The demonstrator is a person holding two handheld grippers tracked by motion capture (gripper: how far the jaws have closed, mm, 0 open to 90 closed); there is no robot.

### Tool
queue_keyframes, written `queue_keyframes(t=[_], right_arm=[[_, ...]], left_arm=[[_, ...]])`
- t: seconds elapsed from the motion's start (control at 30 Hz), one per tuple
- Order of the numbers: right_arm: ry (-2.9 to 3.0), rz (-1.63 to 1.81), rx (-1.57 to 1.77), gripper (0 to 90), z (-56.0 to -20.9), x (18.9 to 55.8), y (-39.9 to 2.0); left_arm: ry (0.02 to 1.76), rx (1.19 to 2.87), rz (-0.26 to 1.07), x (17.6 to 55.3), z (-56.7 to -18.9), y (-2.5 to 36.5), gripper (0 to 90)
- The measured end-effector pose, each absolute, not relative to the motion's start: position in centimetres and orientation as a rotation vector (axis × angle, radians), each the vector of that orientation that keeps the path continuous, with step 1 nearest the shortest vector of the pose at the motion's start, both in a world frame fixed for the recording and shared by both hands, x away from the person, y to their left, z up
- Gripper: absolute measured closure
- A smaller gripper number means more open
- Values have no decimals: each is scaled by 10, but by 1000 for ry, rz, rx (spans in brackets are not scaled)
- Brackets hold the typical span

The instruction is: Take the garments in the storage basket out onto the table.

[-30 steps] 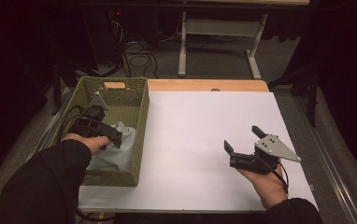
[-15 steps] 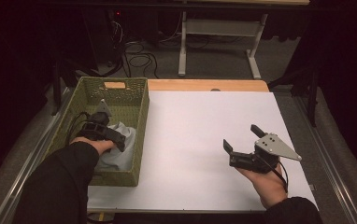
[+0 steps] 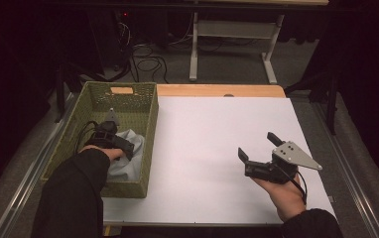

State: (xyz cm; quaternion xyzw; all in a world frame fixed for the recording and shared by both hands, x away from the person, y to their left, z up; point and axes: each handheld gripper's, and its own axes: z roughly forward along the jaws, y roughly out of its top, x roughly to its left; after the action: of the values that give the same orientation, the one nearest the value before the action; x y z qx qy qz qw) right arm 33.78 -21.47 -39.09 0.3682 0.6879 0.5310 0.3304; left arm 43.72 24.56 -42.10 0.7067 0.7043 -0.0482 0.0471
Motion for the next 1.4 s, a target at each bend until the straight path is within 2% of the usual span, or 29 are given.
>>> queue_keyframes(t=[0.4, 0.77, 1.03, 1.17, 1.4], right_arm=[[1807, 1384, 966, 7, -392, 338, -212], [1809, 1382, 964, 7, -392, 337, -212], [1827, 1392, 946, 7, -392, 337, -210], [1825, 1392, 946, 7, -392, 337, -211], [1822, 1395, 956, 7, -392, 338, -211]], left_arm=[[2209, 2130, -244, 442, -451, 247, 0], [2215, 2181, -224, 444, -459, 240, 5], [2215, 2190, -189, 445, -459, 238, 54], [2203, 2190, -171, 444, -457, 238, 127], [2200, 2194, -152, 444, -455, 237, 199]])
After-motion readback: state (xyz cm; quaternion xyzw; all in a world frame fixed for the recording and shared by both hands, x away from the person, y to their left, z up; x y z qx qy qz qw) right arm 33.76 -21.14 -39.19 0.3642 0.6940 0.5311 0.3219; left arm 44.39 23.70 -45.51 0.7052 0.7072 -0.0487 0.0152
